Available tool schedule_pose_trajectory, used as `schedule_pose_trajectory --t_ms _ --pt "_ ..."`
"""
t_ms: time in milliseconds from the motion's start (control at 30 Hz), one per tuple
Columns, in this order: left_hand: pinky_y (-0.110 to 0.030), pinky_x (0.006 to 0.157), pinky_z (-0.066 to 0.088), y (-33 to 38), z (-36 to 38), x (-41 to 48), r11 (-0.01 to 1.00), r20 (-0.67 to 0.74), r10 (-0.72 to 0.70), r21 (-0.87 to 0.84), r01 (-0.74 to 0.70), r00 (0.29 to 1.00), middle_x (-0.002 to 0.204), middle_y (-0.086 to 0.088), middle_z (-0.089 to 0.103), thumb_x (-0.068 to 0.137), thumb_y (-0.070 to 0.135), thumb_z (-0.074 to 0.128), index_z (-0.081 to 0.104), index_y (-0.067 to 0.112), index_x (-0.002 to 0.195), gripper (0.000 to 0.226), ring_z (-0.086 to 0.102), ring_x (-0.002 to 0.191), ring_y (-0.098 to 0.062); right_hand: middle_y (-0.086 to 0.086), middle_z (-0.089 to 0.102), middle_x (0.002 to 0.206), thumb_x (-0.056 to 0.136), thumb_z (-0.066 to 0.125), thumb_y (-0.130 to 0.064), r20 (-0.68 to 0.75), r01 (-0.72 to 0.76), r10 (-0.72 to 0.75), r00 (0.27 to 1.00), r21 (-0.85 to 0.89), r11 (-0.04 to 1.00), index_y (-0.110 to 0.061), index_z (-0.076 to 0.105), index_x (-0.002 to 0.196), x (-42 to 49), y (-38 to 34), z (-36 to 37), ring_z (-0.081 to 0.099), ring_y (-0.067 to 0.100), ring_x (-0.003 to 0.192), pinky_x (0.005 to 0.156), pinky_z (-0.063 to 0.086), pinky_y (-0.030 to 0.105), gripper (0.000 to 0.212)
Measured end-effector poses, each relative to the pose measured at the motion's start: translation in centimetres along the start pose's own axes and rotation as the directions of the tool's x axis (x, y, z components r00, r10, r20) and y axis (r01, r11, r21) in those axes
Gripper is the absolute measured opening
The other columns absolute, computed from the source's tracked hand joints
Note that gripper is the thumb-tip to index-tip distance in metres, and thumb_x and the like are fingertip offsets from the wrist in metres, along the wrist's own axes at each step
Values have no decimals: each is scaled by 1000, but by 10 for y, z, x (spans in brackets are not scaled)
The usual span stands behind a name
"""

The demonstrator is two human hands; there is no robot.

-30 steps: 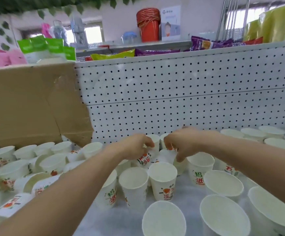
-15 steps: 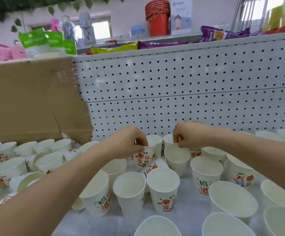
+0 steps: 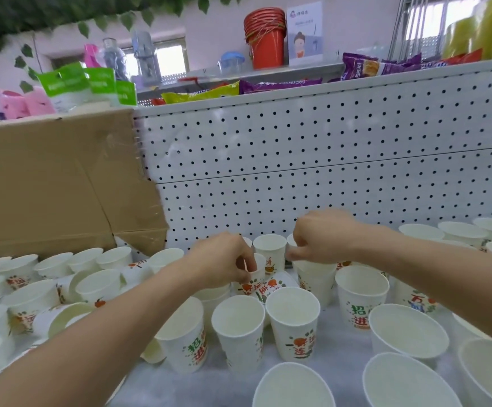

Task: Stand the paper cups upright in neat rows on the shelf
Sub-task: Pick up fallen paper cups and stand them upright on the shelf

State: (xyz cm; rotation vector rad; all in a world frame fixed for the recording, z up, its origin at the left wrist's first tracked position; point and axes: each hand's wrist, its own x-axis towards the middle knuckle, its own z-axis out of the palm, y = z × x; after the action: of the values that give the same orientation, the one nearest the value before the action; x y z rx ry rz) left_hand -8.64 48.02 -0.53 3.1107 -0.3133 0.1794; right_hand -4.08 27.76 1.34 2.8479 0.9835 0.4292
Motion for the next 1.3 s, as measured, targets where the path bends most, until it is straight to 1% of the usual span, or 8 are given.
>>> schedule_pose_trajectory --t_ms 267,367,467,667,867,933,1033,1300 --pt "-22 70 50 -4 1 -13 999 -25 30 -21 -30 999 97 19 66 84 40 69 68 35 107 24 56 79 2 -4 45 57 81 60 -16 172 0 1 985 -8 1000 -18 46 57 -15 -1 4 36 12 50 47 31 24 28" --pt "-23 74 49 -6 -5 -22 995 -60 25 -95 -30 998 106 20 63 87 37 66 66 33 111 25 51 77 5 -3 65 76 86 63 -27 176 -13 15 984 -13 1000 -15 65 76 -21 2 -4 49 11 59 51 38 22 15" --pt "-23 75 50 -12 -21 -37 974 -118 -7 -228 -20 993 101 21 64 89 36 63 66 34 109 20 56 81 3 4 66 81 89 56 -40 12 -3 2 1000 58 998 -12 69 83 -14 -3 -3 51 17 67 56 40 28 31" --pt "-29 84 50 -25 -14 -72 989 -75 -26 -150 15 997 107 20 65 88 48 58 66 36 110 25 58 95 1 -2 51 78 91 45 -59 144 95 -97 985 19 995 -14 51 58 0 -29 12 37 20 107 88 31 38 56" --pt "-36 90 48 -22 -2 -78 992 -76 -49 -121 40 996 89 23 65 89 34 62 72 34 99 14 61 91 -3 1 47 60 85 65 -39 218 -63 -13 976 340 938 -15 54 57 5 -36 17 39 14 58 58 36 28 39" --pt "-36 89 49 -21 -2 -77 993 -78 -45 -116 36 996 83 23 62 88 28 63 73 34 96 14 62 89 -5 5 62 78 85 66 -36 211 -59 -22 977 367 928 -15 64 67 4 -35 12 52 17 72 66 45 31 28" --pt "-36 89 49 -21 -3 -77 994 -72 -42 -103 34 997 90 19 67 88 24 62 73 32 99 18 63 90 -6 -3 60 109 84 67 -39 86 65 -81 993 167 984 -29 60 72 -1 -31 5 44 19 111 94 40 41 18" --pt "-34 91 49 -19 -6 -85 986 -99 -41 -162 24 994 107 15 69 92 30 58 69 33 109 21 60 97 -3 -12 60 116 83 69 -40 18 215 -214 977 -53 975 -35 67 91 -10 -34 0 40 13 117 94 37 36 10"
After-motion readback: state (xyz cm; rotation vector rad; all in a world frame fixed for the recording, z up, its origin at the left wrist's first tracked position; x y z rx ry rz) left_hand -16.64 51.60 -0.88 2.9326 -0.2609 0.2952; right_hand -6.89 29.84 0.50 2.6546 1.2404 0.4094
